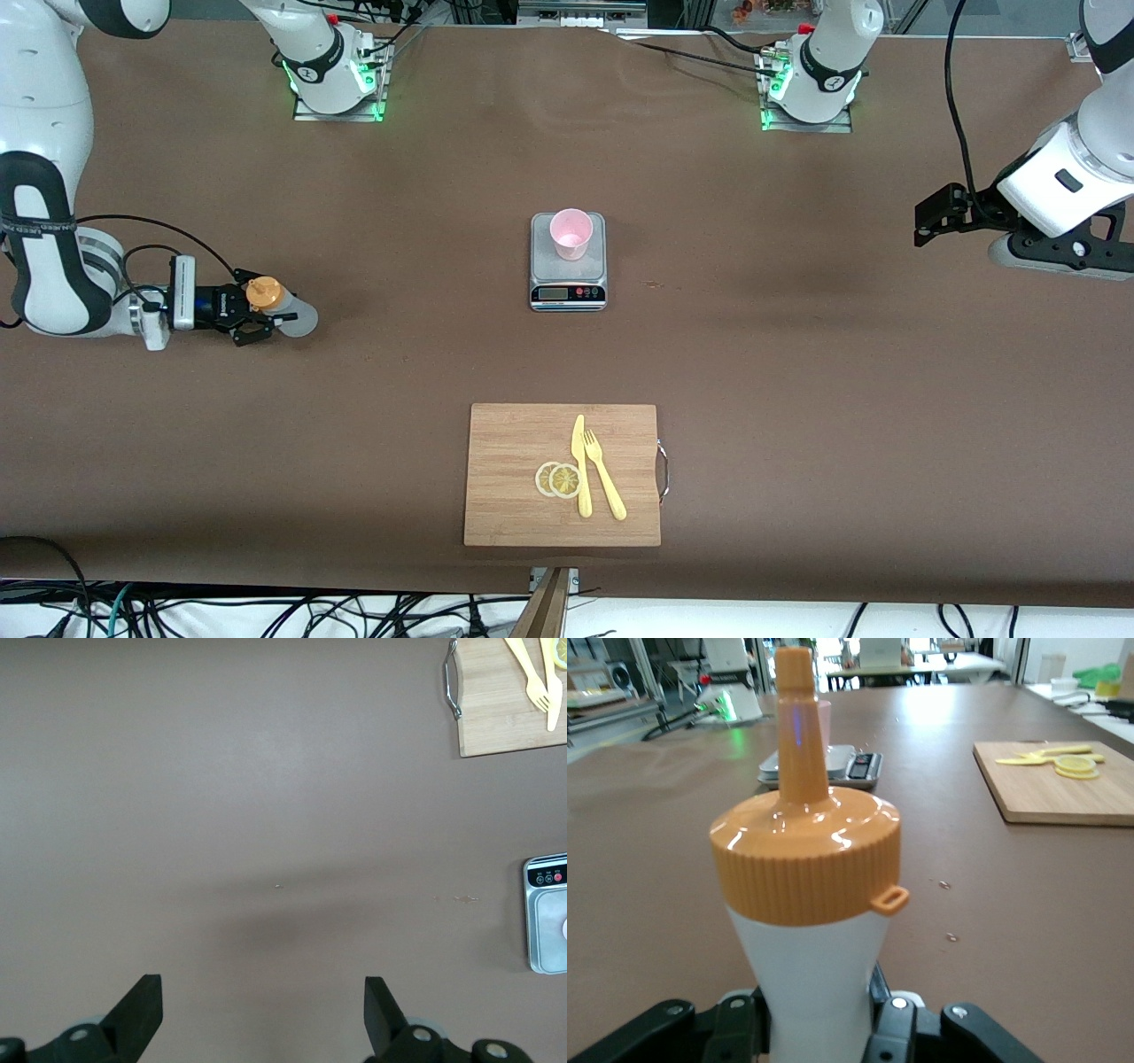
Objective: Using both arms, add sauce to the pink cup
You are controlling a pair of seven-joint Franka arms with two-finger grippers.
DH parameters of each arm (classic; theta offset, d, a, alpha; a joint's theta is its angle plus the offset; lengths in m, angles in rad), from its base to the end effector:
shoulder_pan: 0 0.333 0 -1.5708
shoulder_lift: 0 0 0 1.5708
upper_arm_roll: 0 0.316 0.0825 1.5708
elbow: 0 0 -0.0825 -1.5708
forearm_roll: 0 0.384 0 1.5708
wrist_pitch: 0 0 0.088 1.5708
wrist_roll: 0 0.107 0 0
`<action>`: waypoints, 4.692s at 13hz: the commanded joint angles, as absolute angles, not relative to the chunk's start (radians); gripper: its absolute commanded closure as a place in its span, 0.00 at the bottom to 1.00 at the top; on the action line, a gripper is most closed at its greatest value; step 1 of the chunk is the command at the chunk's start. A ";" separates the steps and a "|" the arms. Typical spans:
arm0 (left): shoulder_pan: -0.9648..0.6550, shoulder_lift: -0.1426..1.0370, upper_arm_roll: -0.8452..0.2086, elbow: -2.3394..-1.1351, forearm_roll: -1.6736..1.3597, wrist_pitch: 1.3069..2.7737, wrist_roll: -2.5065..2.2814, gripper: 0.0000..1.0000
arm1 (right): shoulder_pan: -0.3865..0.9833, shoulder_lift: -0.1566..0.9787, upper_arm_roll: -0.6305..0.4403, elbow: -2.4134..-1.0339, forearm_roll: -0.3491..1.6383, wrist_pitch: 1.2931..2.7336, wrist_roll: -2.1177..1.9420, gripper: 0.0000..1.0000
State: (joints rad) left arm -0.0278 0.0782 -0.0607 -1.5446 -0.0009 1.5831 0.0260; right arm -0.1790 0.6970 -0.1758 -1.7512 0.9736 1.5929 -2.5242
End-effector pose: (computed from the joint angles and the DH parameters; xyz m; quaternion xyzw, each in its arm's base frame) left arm 0.5762 -0.0499 0.5937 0.9982 -0.0571 -0.0199 0.0022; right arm 0.5809 -0.1166 0.1682 -0.5702 -0.6402 -0.3187 0.4043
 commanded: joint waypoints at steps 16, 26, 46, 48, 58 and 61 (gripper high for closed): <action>-0.006 0.115 -0.071 -1.491 -0.014 1.539 0.038 0.00 | 0.483 0.359 -0.351 -1.813 0.502 1.921 -1.404 0.76; 0.003 0.123 -0.072 -1.493 -0.008 1.536 0.041 0.00 | 0.655 0.334 -0.364 -1.729 0.334 1.899 -1.083 0.76; -0.005 0.118 -0.078 -1.491 -0.003 1.540 0.040 0.00 | 0.706 0.259 -0.009 -1.799 0.046 1.796 -0.799 0.76; -0.005 0.118 -0.078 -1.490 -0.005 1.540 0.040 0.00 | 0.713 0.273 0.003 -1.809 0.035 1.793 -0.798 0.76; -0.006 0.117 -0.078 -1.491 -0.005 1.536 0.038 0.00 | 0.756 0.348 0.009 -1.810 -0.008 1.795 -0.761 0.76; -0.006 0.117 -0.078 -1.493 -0.006 1.534 0.037 0.00 | 0.765 0.371 0.009 -1.809 -0.018 1.795 -0.756 0.76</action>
